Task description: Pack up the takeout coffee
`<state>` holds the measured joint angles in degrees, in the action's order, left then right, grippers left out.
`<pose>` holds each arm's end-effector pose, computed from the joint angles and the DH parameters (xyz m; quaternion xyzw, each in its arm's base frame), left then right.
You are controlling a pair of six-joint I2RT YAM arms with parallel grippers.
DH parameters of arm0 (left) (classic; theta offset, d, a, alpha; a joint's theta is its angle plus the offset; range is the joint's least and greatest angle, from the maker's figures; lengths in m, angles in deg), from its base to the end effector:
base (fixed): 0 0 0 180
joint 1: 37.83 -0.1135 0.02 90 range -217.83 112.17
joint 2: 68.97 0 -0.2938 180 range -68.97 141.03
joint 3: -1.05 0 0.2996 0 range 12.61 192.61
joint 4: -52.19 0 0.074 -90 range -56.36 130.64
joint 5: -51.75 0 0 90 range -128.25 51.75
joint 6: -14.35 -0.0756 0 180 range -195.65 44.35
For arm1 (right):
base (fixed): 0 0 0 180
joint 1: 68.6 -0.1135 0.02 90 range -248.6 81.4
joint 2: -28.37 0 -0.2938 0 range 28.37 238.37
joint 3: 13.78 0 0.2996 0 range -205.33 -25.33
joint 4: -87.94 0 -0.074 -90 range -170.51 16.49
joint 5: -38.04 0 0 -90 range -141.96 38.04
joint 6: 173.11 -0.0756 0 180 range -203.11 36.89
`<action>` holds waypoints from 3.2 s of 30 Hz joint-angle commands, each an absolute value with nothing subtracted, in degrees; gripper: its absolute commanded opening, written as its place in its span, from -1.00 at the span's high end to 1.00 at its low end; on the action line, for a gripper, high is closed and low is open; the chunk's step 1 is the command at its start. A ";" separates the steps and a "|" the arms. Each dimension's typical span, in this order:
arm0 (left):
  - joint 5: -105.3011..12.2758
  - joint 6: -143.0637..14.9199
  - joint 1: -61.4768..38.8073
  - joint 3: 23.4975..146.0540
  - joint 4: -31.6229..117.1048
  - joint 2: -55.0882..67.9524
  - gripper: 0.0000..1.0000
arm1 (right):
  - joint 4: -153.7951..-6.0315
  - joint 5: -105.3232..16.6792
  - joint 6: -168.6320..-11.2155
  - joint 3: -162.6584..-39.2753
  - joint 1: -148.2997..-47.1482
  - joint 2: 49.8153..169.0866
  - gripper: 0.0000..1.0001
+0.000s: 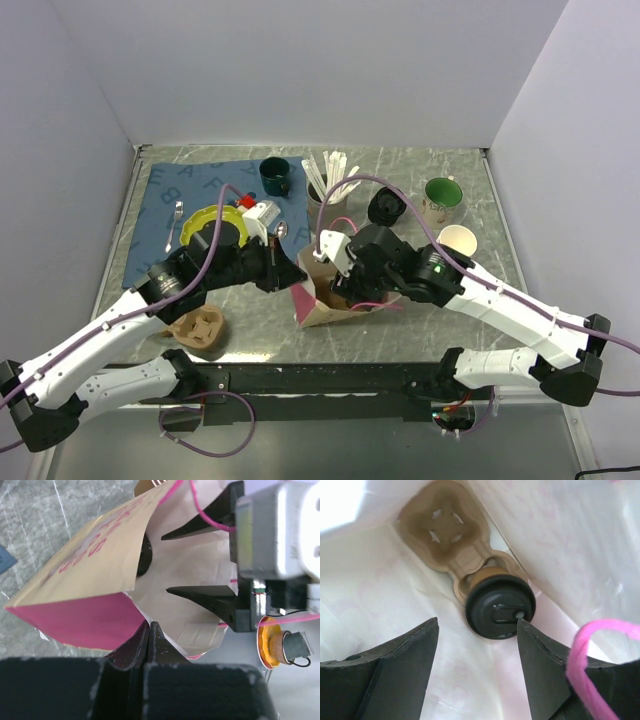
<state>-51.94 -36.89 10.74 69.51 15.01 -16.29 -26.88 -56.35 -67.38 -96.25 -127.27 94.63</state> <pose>0.1636 -0.2124 0.3748 0.1370 0.8115 -0.4575 0.3368 0.1544 0.2425 0.3534 -0.5551 0.7536 0.0948 0.3390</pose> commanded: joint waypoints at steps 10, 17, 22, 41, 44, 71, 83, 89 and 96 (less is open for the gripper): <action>-49.94 -36.45 10.68 76.50 7.68 -13.43 0.42 | -30.84 -55.47 -72.21 -102.49 -127.92 93.58 -0.29; -48.10 -38.12 10.33 80.37 4.87 -11.67 0.12 | -31.81 -54.78 -74.84 -106.19 -127.92 95.60 -0.21; -45.30 -39.26 10.33 83.00 3.72 -11.58 -0.14 | -33.31 -57.83 -76.78 -108.21 -127.92 95.87 -0.05; -38.95 -43.66 9.54 91.18 0.47 -8.68 -0.41 | -34.38 -54.95 -80.21 -109.09 -127.48 94.03 -0.01; -39.74 -43.05 9.54 91.01 0.47 -8.77 -0.35 | -33.23 -53.72 -80.82 -108.83 -127.57 93.41 -0.02; -41.42 -40.40 9.54 89.77 1.44 -9.56 -0.33 | -30.23 -54.07 -83.02 -101.88 -127.13 91.30 -0.06; -36.86 -44.10 9.54 93.46 -2.51 -8.68 -0.40 | -29.45 -53.99 -84.78 -105.92 -125.73 92.26 -0.28; -35.70 -45.24 9.54 93.91 -3.13 -8.59 -0.44 | -26.55 -49.42 -86.62 -109.53 -123.71 93.76 -0.29; -35.79 -45.86 9.54 93.82 -2.52 -7.37 -0.44 | -27.16 -47.75 -88.91 -108.39 -120.11 92.53 -0.25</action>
